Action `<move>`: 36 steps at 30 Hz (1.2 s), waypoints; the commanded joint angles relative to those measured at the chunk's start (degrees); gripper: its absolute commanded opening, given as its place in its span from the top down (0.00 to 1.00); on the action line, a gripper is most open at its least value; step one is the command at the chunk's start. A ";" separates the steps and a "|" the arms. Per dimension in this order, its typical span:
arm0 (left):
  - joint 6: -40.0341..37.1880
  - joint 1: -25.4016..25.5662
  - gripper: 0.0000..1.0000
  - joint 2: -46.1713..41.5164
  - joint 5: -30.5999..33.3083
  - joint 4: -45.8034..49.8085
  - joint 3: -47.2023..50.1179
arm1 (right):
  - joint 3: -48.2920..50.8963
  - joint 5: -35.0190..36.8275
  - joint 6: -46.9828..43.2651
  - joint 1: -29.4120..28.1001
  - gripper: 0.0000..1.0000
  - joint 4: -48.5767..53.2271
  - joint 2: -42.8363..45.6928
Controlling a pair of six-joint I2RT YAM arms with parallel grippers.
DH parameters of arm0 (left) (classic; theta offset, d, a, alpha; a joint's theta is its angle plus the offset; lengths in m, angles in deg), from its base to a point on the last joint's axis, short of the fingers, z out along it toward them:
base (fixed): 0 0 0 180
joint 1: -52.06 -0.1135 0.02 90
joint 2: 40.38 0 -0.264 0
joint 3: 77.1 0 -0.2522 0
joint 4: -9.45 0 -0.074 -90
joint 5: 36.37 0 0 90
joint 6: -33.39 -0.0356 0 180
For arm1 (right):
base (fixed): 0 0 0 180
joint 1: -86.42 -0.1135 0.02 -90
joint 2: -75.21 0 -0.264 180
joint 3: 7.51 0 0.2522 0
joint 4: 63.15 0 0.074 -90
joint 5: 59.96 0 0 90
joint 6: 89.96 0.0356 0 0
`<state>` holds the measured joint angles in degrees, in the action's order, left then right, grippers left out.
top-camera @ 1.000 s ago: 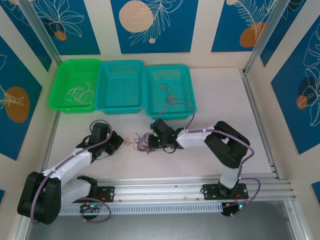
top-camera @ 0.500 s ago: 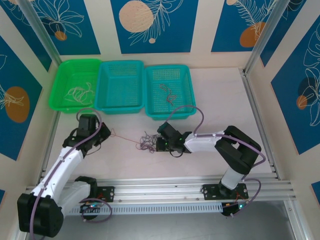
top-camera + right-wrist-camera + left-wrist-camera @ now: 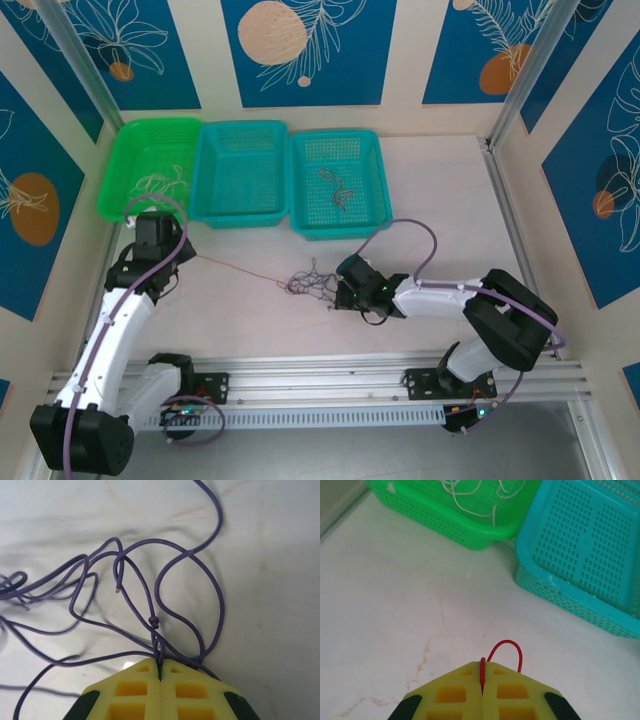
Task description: Untangle the cables
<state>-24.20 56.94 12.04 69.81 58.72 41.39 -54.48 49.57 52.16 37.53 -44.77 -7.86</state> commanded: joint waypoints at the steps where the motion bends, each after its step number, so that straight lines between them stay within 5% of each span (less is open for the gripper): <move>1: -2.04 -1.02 1.00 -0.49 5.07 2.26 -1.75 | 4.23 6.91 4.85 0.86 1.00 12.07 3.00; 6: 0.49 -2.29 1.00 -0.44 3.80 2.07 -0.86 | 10.11 12.79 12.85 1.98 1.00 17.43 13.51; 14: 0.00 -3.08 1.00 2.76 -4.41 -0.70 -0.62 | 12.81 14.24 10.56 2.75 0.99 20.32 28.38; 20: -1.24 -2.91 1.00 1.67 -35.24 -18.44 6.17 | 5.13 9.61 -0.35 2.62 0.44 22.45 29.39; 23: 2.78 -2.48 1.00 0.82 -44.95 -25.33 8.03 | 0.89 8.85 -4.22 2.87 0.34 24.03 30.42; 28: 3.71 0.06 1.00 -0.83 -51.18 -23.93 2.19 | -4.42 7.72 -7.38 4.10 0.30 25.31 30.65; 36: 3.70 9.28 1.00 2.84 -50.08 -27.45 -14.88 | -6.40 0.86 -9.54 9.37 0.13 23.11 27.32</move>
<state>-20.53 63.61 12.90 21.69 35.74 32.19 -59.80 54.68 44.05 45.32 -21.67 20.20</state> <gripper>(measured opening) 0.041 0.858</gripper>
